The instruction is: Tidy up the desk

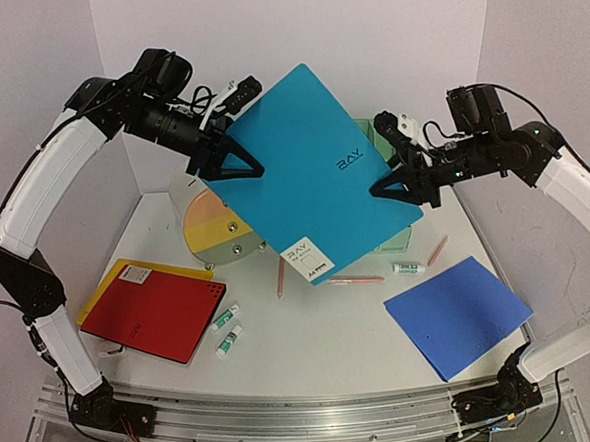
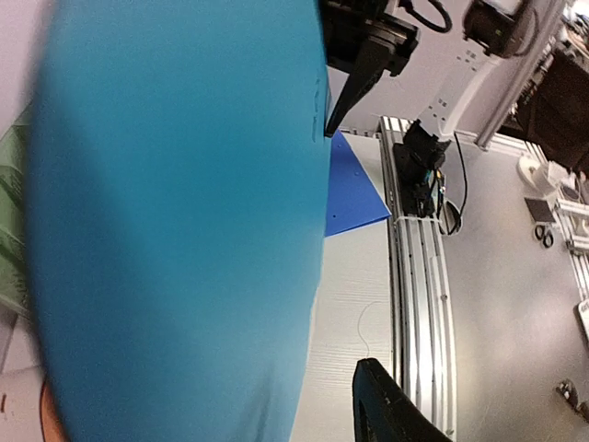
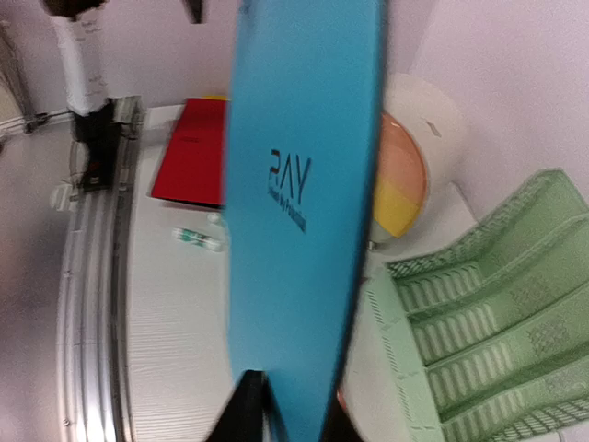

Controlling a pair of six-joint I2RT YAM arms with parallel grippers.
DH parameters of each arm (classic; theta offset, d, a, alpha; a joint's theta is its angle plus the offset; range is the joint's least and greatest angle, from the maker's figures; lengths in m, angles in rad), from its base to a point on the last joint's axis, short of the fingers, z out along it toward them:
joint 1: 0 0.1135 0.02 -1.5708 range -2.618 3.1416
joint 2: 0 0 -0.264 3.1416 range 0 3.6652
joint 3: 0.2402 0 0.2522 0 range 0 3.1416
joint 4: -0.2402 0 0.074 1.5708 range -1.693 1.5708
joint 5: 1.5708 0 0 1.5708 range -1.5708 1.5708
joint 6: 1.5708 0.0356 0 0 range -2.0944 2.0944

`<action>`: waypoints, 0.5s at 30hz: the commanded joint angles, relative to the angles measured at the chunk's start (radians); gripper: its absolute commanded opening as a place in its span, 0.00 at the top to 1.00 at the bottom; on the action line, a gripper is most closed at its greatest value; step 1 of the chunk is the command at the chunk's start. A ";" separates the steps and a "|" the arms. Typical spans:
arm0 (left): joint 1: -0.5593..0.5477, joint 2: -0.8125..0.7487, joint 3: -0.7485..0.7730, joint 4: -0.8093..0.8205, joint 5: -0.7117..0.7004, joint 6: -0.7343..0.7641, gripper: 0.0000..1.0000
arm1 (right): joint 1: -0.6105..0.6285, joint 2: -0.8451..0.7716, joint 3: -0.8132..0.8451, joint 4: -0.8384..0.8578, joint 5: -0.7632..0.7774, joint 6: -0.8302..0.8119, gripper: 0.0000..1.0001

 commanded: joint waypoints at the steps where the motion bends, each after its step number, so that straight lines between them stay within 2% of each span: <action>1: 0.007 -0.022 -0.067 0.157 -0.101 -0.318 1.00 | 0.004 0.001 -0.019 0.359 0.502 0.231 0.18; 3: 0.028 -0.025 -0.075 0.206 -0.178 -0.437 1.00 | 0.004 0.032 0.025 0.387 0.711 0.279 0.08; 5: 0.043 -0.032 -0.074 0.241 -0.235 -0.520 1.00 | 0.004 0.069 0.093 0.391 0.886 0.322 0.04; 8: 0.063 -0.046 -0.086 0.293 -0.243 -0.621 1.00 | 0.004 0.076 0.112 0.442 0.985 0.316 0.02; 10: 0.068 -0.061 -0.121 0.341 -0.224 -0.671 1.00 | 0.005 0.069 0.093 0.485 0.997 0.305 0.02; 13: 0.068 -0.092 -0.204 0.407 -0.227 -0.700 1.00 | 0.048 0.054 0.053 0.517 0.866 0.312 0.07; 15: 0.068 -0.089 -0.239 0.394 -0.271 -0.677 1.00 | 0.115 0.051 0.020 0.538 0.784 0.320 0.10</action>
